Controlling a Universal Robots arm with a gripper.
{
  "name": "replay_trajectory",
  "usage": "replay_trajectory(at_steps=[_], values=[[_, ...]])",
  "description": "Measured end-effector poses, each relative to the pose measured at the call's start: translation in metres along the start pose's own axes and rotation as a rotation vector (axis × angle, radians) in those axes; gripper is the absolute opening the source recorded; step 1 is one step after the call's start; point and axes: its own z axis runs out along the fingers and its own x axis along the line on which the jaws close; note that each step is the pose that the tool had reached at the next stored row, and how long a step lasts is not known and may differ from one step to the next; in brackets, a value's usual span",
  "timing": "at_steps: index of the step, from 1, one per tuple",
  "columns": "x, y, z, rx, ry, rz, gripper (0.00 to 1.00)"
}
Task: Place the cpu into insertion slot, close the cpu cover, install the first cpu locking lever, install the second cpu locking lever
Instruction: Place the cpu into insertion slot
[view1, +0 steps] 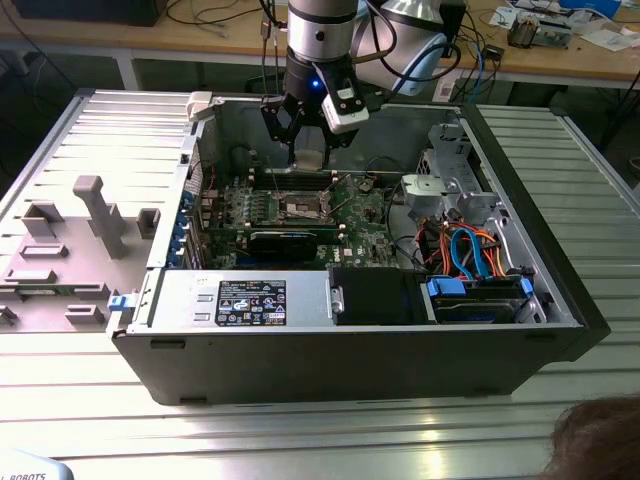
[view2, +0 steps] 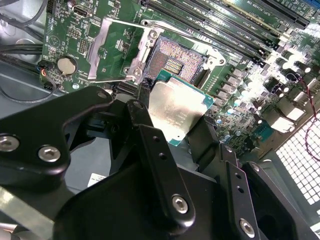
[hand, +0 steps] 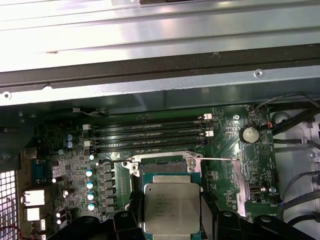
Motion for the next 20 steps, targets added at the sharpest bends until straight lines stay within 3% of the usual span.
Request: replay_trajectory(at_steps=[20], values=[[0.0000,0.0000,0.0001,-0.0006,-0.0020,0.029,0.55]])
